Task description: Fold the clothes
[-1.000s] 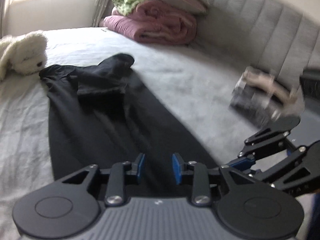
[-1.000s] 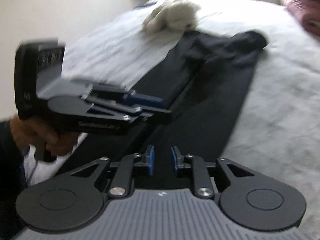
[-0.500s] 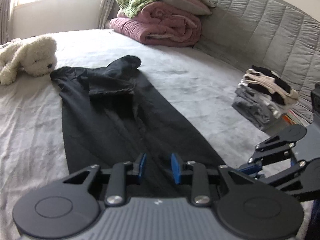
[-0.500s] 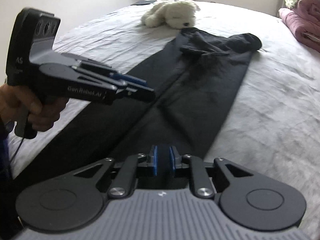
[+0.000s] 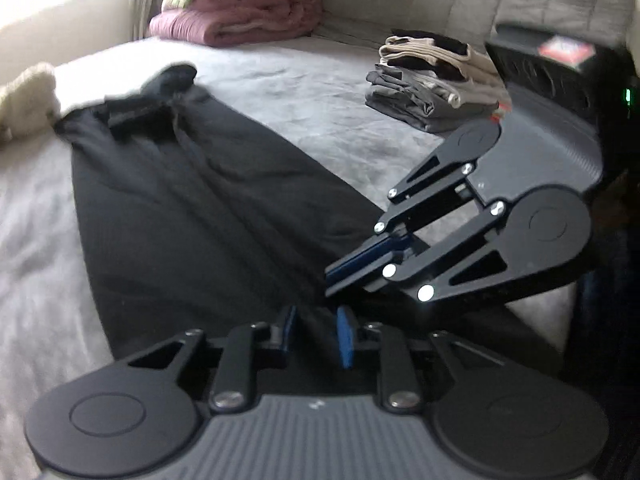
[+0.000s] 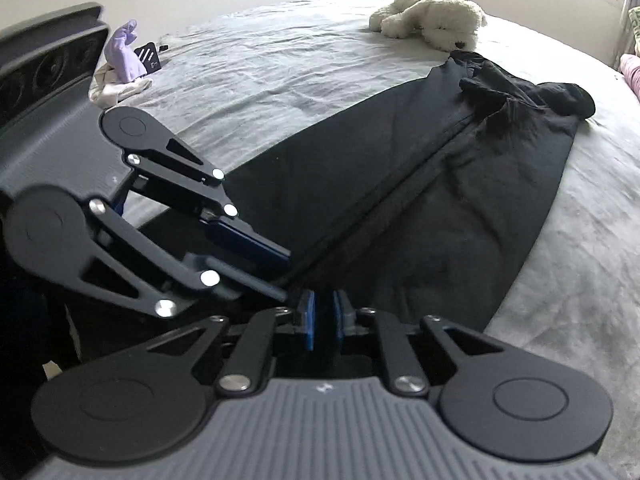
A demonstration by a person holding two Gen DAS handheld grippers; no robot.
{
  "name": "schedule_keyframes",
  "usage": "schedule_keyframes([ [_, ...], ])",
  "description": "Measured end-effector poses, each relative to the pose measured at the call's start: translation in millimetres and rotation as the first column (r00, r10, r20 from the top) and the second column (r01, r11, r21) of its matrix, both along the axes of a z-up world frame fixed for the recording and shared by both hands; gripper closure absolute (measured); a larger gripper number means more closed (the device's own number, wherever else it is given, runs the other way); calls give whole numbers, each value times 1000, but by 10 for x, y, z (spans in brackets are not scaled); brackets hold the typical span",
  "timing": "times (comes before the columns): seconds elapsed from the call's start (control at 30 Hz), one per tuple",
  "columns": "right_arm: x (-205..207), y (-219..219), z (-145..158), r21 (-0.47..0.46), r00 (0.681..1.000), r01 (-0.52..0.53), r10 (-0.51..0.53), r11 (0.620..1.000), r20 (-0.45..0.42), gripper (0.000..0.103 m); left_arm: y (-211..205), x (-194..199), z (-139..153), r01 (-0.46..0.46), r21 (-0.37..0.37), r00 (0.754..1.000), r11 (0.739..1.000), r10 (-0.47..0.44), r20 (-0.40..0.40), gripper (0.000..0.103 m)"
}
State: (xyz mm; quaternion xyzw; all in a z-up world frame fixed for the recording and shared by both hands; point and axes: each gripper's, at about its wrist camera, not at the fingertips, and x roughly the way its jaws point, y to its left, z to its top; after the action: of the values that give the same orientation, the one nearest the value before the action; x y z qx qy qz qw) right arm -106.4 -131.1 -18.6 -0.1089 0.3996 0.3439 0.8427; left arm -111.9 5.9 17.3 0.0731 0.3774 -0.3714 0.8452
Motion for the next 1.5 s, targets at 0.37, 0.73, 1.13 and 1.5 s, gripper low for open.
schedule_keyframes([
  [0.37, -7, -37, -31, -4, 999, 45, -44, 999, 15, 95, 160, -176, 176, 74, -136, 996, 988, -79, -34, 79],
  [0.73, -550, -226, 119, 17, 997, 76, -76, 997, 7, 84, -71, -315, 27, 115, 54, 993, 992, -116, 21, 81],
  [1.13, -894, -436, 161, -44, 993, 121, -120, 992, 18, 88, -59, -431, 13, 150, 91, 988, 984, -154, 32, 83],
  [1.5, -782, -481, 101, -102, 991, 118, -124, 988, -54, 95, -57, -462, 24, 173, 112, 983, 979, -178, 36, 83],
])
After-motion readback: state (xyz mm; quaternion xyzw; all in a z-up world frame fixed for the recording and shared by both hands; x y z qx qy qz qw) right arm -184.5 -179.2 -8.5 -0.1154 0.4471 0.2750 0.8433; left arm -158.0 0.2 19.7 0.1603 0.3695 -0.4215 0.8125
